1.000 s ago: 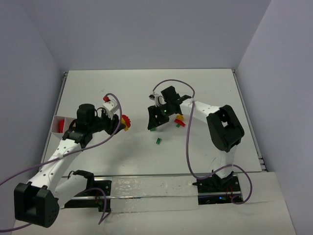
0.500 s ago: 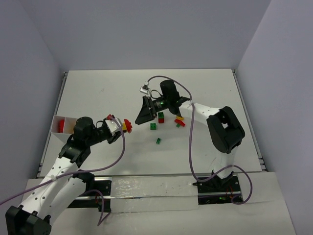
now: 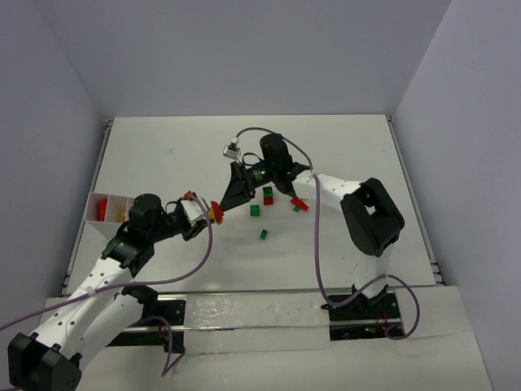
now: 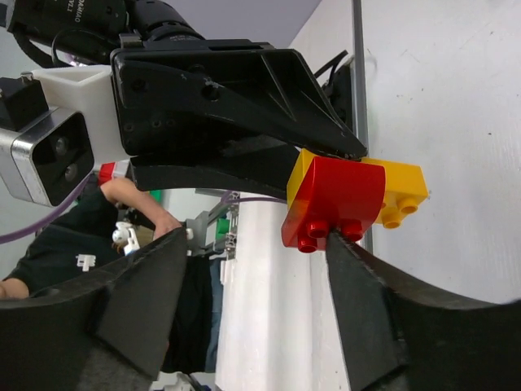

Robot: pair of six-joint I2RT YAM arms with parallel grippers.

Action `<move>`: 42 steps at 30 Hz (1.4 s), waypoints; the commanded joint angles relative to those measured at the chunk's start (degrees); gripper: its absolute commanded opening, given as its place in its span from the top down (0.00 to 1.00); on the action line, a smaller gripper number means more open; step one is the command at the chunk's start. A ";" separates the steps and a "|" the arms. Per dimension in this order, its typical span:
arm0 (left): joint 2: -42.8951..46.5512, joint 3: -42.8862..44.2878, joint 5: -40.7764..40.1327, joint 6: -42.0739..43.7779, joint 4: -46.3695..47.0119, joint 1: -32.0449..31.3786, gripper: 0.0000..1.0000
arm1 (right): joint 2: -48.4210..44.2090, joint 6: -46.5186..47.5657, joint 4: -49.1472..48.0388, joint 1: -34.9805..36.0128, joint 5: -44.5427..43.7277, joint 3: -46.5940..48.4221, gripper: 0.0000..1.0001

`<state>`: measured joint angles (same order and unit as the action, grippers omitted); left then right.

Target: Sort the legos into containers by color

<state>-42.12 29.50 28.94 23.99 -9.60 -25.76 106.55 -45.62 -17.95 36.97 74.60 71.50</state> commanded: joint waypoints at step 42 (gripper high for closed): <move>-1.59 4.76 -0.46 -0.87 2.02 -1.92 1.00 | 3.82 -5.17 -8.60 -0.84 1.08 0.88 0.37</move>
<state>-42.76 31.14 26.52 24.12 -11.05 -27.35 110.13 -39.30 -9.82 35.86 72.46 74.11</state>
